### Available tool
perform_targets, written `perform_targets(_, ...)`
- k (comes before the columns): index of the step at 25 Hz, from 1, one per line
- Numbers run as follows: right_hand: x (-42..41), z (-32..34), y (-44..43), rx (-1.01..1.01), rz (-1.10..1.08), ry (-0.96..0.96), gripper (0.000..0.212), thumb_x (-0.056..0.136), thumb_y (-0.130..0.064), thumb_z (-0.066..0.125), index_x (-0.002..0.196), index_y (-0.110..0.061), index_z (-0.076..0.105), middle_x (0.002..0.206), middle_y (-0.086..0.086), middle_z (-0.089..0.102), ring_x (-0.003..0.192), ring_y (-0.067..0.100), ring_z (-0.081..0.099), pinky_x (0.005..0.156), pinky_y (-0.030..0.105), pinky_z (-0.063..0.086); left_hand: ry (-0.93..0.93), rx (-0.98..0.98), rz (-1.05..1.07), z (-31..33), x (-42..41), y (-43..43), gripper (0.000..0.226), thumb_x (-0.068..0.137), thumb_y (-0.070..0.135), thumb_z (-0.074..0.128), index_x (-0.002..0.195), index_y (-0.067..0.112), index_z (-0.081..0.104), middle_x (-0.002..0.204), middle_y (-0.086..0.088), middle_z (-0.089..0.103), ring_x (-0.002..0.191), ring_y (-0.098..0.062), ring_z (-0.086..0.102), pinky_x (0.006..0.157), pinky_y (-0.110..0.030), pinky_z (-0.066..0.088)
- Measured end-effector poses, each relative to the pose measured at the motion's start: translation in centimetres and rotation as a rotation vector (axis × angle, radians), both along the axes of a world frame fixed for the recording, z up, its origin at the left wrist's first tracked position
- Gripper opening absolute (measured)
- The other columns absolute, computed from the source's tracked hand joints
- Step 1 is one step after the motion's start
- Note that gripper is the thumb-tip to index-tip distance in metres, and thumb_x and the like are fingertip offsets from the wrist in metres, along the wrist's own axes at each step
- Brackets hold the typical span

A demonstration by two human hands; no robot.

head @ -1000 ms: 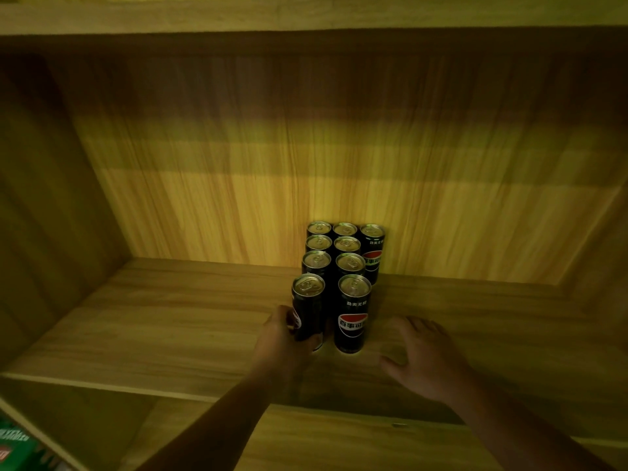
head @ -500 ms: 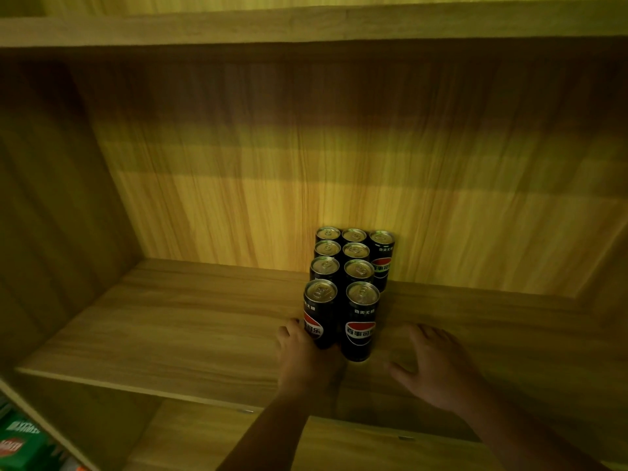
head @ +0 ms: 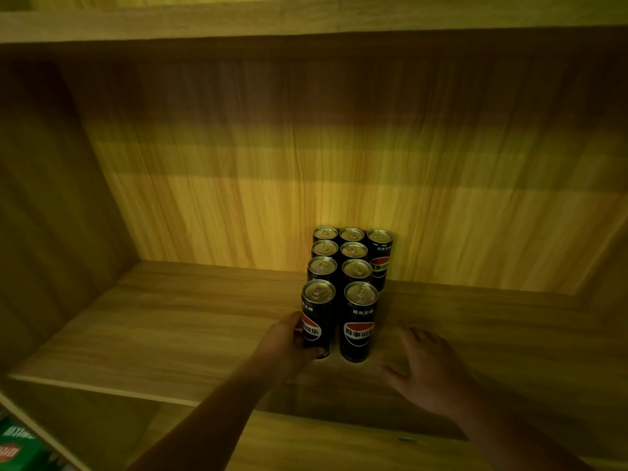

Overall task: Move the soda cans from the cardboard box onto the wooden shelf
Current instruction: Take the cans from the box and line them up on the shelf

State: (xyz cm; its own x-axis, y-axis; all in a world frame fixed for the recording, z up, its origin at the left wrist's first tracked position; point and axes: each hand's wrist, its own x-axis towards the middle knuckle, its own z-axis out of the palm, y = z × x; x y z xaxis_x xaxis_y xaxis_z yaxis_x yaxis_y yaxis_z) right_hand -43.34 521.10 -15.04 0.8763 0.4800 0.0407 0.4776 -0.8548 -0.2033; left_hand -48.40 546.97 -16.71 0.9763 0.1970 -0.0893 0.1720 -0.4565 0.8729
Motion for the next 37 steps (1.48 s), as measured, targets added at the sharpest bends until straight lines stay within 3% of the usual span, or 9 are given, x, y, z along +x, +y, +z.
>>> perform_targets(2,0.2,0.1,0.0,0.000,-0.002,-0.012,0.084,0.081,-0.074,0.038,0.146,-0.024,0.024,0.150,-0.001,0.036,0.137,0.019,0.033,0.114,0.036,0.026,-0.026,-0.014,0.051,-0.1,-0.2,-0.5,0.057,0.077,0.016,0.082,0.125,0.030,0.055,0.110,0.014,0.066,0.099,0.001,0.063,0.081,-0.020,0.054)
perform_targets(7,0.0,0.3,0.3,0.010,-0.011,-0.012,0.083,0.081,-0.075,0.037,0.145,-0.024,0.026,0.149,-0.001,0.037,0.136,0.019,0.034,0.113,0.036,0.027,-0.083,-0.018,0.193,-1.2,-0.7,-2.3,0.051,0.074,0.022,0.083,0.116,0.036,0.056,0.109,0.013,0.068,0.102,-0.006,0.066,0.087,-0.038,0.059)
perform_targets(15,-0.3,0.9,0.5,0.004,-0.004,-0.024,0.084,0.081,-0.074,0.037,0.146,-0.022,0.025,0.150,0.000,0.037,0.137,0.019,0.034,0.113,0.036,0.026,-0.106,0.147,0.271,-1.7,-0.1,-3.6,0.052,0.077,0.031,0.080,0.122,0.025,0.054,0.110,0.011,0.064,0.095,-0.005,0.062,0.078,-0.024,0.052)
perform_targets(19,-0.7,1.0,0.2,-0.004,0.000,-0.027,0.083,0.081,-0.074,0.037,0.146,-0.024,0.025,0.149,-0.001,0.038,0.136,0.019,0.034,0.113,0.036,0.026,-0.095,0.227,0.242,-1.5,-0.3,-3.3,0.058,0.074,0.043,0.079,0.122,0.025,0.051,0.110,0.010,0.064,0.095,-0.006,0.062,0.079,-0.030,0.056)
perform_targets(22,-1.1,0.9,0.0,-0.013,0.013,-0.014,0.083,0.081,-0.075,0.036,0.146,-0.025,0.024,0.149,-0.001,0.037,0.136,0.019,0.033,0.113,0.037,0.025,-0.055,0.413,0.163,-1.2,-1.2,-2.9,0.081,0.067,0.059,0.074,0.133,0.025,0.041,0.122,0.007,0.057,0.109,-0.013,0.059,0.089,-0.035,0.054)
perform_targets(25,-1.4,0.7,-0.2,-0.005,0.037,-0.024,0.082,0.080,-0.075,0.037,0.145,-0.025,0.026,0.147,-0.001,0.039,0.135,0.020,0.034,0.112,0.036,0.026,0.043,0.809,0.023,-0.9,-3.3,-2.7,0.100,0.073,0.073,0.058,0.149,0.020,0.020,0.148,-0.003,0.037,0.135,-0.024,0.039,0.108,-0.044,0.039)
perform_targets(27,-1.8,0.9,-0.7,-0.012,0.057,-0.025,0.083,0.080,-0.075,0.038,0.145,-0.024,0.026,0.148,0.000,0.038,0.136,0.020,0.034,0.112,0.037,0.026,0.079,1.017,-0.060,-0.4,-5.5,-3.1,0.102,0.080,0.078,0.042,0.153,0.016,0.008,0.158,-0.010,0.023,0.143,-0.031,0.027,0.113,-0.052,0.031)
perform_targets(31,-3.4,1.8,-2.0,-0.031,0.093,-0.004,0.086,0.082,-0.073,0.039,0.148,-0.022,0.020,0.153,0.003,0.032,0.139,0.023,0.029,0.113,0.039,0.024,0.095,1.138,-0.119,1.0,-9.0,-4.9,0.099,0.083,0.080,0.025,0.153,0.014,0.004,0.159,-0.013,0.023,0.140,-0.032,0.031,0.111,-0.050,0.033)
perform_targets(37,-6.3,3.0,-5.8,0.003,0.115,-0.039,0.087,0.080,-0.074,0.041,0.147,-0.021,0.024,0.150,0.007,0.035,0.137,0.027,0.032,0.112,0.042,0.027,0.166,1.132,-0.170,3.3,-13.2,-10.0,0.094,0.089,0.073,0.034,0.156,0.014,0.002,0.163,-0.014,0.012,0.147,-0.032,0.019,0.118,-0.050,0.024)
